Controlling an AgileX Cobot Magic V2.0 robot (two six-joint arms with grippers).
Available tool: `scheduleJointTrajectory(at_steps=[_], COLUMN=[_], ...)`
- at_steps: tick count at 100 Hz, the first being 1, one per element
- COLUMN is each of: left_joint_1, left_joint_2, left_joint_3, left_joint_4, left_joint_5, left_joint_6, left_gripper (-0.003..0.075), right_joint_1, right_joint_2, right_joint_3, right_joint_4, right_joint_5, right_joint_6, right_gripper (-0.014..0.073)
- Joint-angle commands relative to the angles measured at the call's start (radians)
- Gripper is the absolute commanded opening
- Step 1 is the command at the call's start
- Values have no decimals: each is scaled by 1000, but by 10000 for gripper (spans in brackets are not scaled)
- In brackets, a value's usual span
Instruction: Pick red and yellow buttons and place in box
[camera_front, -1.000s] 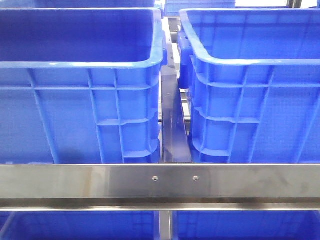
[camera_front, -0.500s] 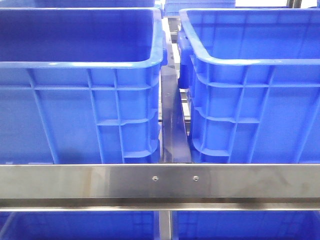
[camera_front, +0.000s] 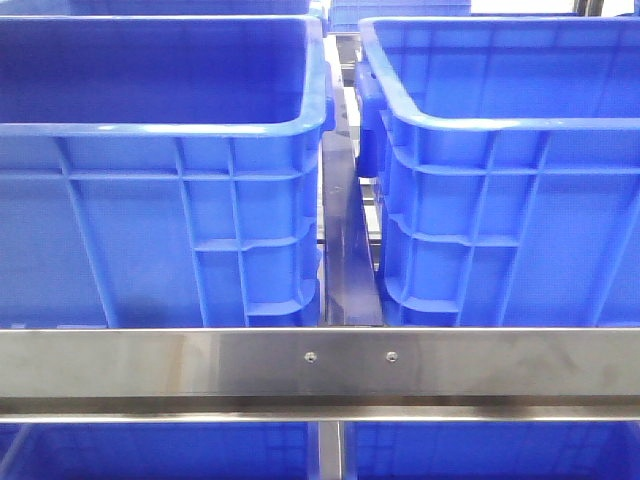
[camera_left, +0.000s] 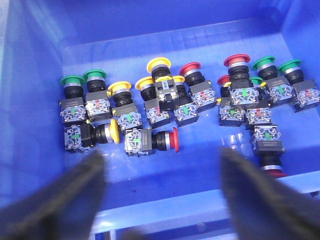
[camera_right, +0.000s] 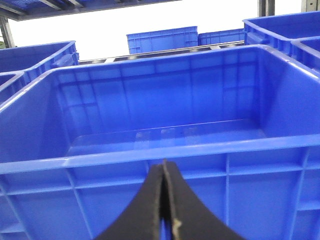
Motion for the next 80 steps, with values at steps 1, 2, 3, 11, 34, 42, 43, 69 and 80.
scheduleJointTrajectory(at_steps=[1, 2, 3, 11, 34, 42, 43, 69, 80], left_joint_1=[-6, -6, -6, -6, -54, -112, -117, -224, -239], left_joint_2=[-4, -4, -4, -3, 99, 169, 175, 441, 553], left_joint_3=[-36, -36, -36, -36, -92, -131, -135, -308, -391], left_joint_4=[-9, -9, -9, -33, -119, -119, -119, -117, -112], left_joint_5=[-72, -72, -72, -87, -67, -58, -58, -58, -42], left_joint_6=[-6, -6, -6, -6, 8, 8, 8, -10, -10], left_gripper=[536, 536, 536, 536, 536, 536, 536, 536, 536], right_joint_1=[1, 1, 1, 1, 1, 1, 1, 1, 1], right_joint_2=[-25, -25, -25, -25, -25, -25, -25, -25, -25], right_joint_3=[-19, -19, -19, -19, -19, -19, -19, -19, -19], right_joint_4=[-8, -8, -8, -8, -8, -8, -8, -8, -8], right_joint_5=[-85, -85, -85, -85, -85, -85, -85, -85, -85], right_joint_6=[-3, -3, -3, -3, -3, -3, -3, -3, -3], right_gripper=[-68, -68, -68, -68, -68, -68, -68, -68, -68])
